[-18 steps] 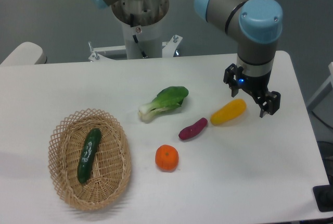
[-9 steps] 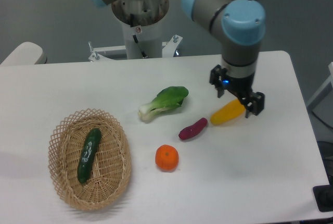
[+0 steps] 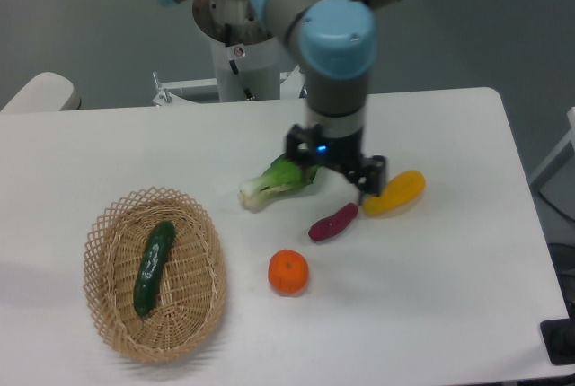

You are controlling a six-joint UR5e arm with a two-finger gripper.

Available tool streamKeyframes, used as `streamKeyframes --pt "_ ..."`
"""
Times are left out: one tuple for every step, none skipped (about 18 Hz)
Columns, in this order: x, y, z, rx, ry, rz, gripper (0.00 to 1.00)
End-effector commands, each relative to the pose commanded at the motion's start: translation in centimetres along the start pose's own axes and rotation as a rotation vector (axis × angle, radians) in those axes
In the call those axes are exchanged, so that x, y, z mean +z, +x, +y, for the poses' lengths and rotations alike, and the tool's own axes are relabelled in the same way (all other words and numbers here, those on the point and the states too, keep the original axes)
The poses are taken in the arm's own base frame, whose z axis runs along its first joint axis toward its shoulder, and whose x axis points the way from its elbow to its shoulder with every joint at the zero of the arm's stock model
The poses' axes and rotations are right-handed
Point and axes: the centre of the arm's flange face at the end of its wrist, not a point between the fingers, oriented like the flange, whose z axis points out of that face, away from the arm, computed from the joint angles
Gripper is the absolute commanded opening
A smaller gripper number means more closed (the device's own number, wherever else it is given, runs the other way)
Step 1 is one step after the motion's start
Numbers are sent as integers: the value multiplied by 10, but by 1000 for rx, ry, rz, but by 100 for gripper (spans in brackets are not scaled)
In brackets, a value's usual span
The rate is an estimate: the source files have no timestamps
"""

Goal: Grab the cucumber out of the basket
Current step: 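Move the open gripper across the table toward the cucumber in the basket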

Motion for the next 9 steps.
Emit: streamKeyframes --pt "5 13 -5 -26 -6 8 100" --pt "12 28 -8 -63 -14 17 100" --pt "19 35 -10 -122 -22 21 100" --pt "23 43 -15 -169 -20 21 100" --pt "33 56 -22 -191 -23 26 100" --pt "39 71 -30 -193 -18 24 100" --pt "49 81 -38 -196 -12 24 100" --pt "59 92 -45 -202 -9 26 100" --pt "67 103 -51 -215 -3 26 100"
